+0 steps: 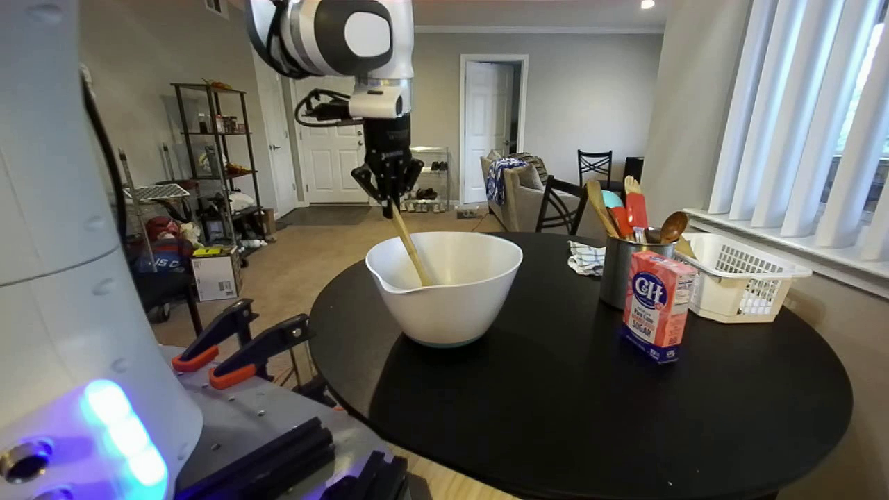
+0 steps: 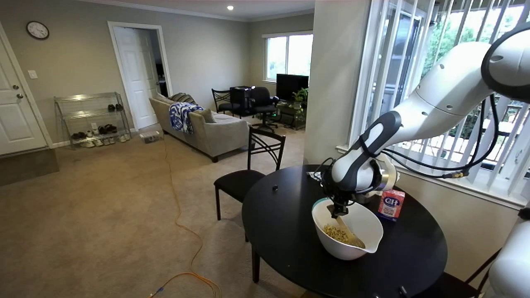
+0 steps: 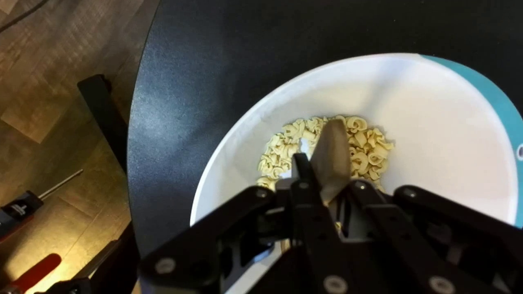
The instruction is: Use the wooden spoon to stir the contents in the white bowl.
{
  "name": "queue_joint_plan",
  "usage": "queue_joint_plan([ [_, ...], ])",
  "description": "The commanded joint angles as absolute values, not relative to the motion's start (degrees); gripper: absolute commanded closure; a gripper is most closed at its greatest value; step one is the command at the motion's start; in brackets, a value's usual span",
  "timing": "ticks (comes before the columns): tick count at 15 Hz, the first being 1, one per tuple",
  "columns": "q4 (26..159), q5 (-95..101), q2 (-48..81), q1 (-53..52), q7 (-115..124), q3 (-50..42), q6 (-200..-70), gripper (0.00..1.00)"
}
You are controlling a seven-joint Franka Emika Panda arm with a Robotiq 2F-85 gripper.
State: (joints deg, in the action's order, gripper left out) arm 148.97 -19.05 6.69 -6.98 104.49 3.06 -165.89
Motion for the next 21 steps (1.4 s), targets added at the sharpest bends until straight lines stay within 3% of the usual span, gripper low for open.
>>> queue_joint_plan([
  [1, 150.5, -13.3, 5.7, -7.6, 103.3, 2.5, -169.1, 0.97],
  [17, 143.3, -22.9, 13.9, -1.1, 82.6, 14.6, -176.2, 0.97],
  [21, 143.6, -21.6, 14.0, -5.0, 83.8, 9.5, -174.4, 0.92],
])
